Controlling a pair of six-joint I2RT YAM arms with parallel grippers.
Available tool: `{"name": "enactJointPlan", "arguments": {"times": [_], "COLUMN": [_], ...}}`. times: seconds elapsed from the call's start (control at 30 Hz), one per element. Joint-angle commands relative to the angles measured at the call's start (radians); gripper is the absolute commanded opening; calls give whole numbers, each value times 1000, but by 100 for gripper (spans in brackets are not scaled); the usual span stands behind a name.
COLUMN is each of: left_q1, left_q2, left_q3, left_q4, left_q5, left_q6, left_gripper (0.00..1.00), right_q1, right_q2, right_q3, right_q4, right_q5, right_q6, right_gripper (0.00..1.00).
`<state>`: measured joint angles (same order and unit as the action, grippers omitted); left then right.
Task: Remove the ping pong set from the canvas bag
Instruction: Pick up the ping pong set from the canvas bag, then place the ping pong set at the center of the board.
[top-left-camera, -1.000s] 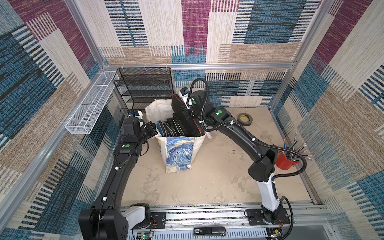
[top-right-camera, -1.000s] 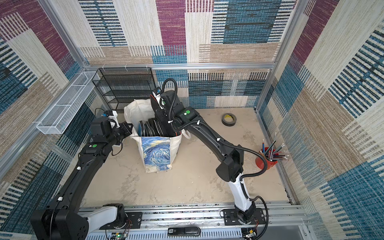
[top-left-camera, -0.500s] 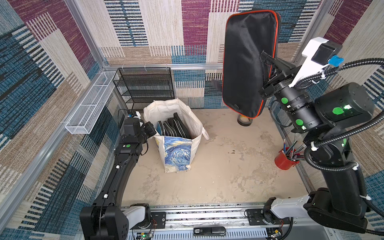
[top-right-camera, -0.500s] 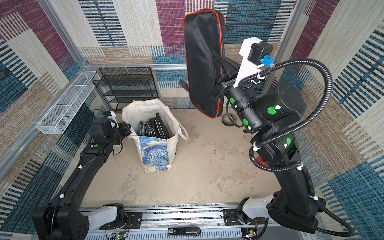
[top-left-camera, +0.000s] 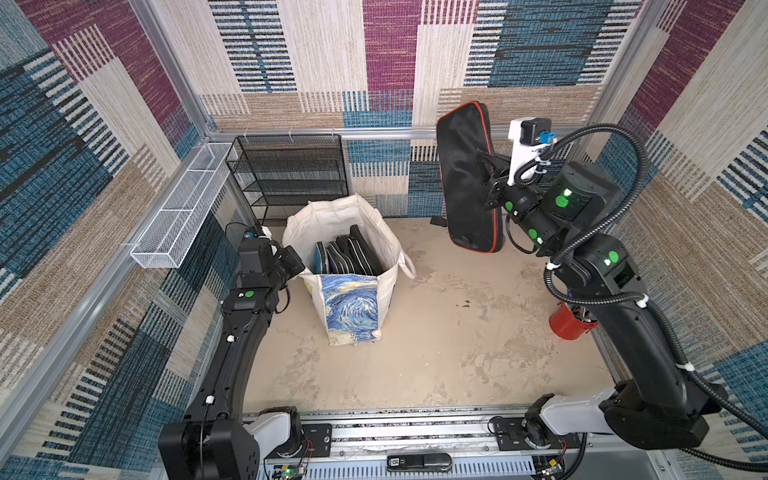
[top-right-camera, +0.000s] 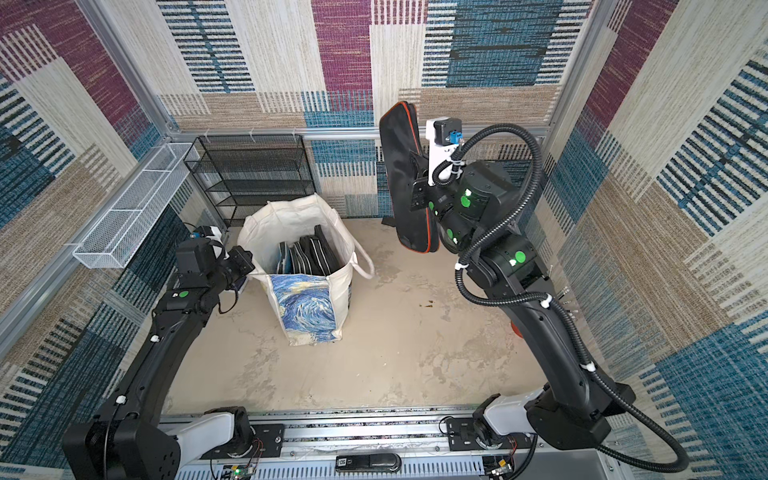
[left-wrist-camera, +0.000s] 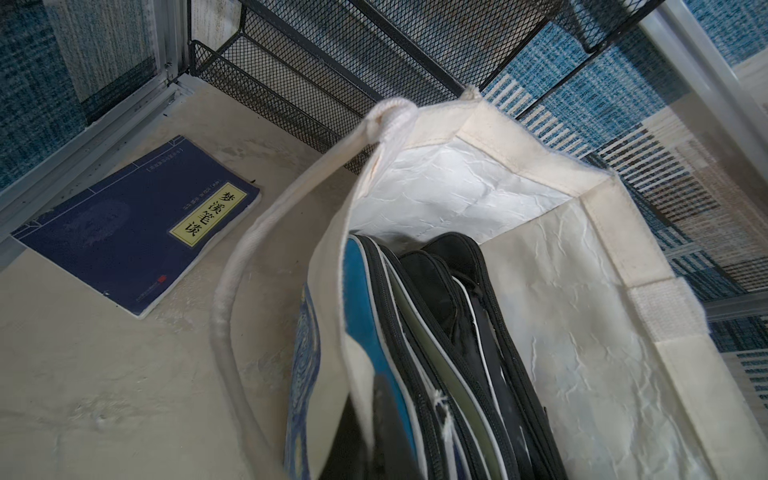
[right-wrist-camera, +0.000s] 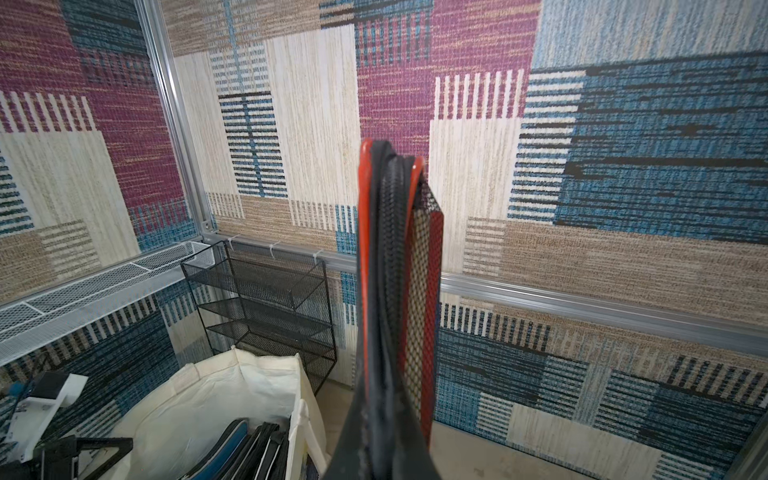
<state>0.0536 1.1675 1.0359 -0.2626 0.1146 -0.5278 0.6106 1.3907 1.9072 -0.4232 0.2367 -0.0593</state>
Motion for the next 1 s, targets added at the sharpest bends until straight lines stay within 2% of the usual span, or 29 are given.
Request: {"name": "enactJointPlan", "arguments": {"times": [0.0,0.3,0.53,0.83,0.97], "left_q1": [8,35,51,65,69], "left_q2": [-18,-58,-72,-91,-92], "left_q3": [13,-5,-20,-13,-15], "left_q4": [28,-14,-27,-65,-71], "left_q5": [-31,-23,-21,-23,-20], "left_q6": [15,30,26,41,42], "left_gripper": [0,0,0,0,0], "right_q1": [-15,-59,-83,-128,-153], "right_q2": [39,158,311,502,571], "right_q3": [-40,-133,-156,-201,-195], "right_q4": [114,178,209,289,305], "right_q5": [70,208,325,410,409], "right_q6": [-49,-125,-196,-244,-247], "right_gripper": [0,0,0,0,0]}}
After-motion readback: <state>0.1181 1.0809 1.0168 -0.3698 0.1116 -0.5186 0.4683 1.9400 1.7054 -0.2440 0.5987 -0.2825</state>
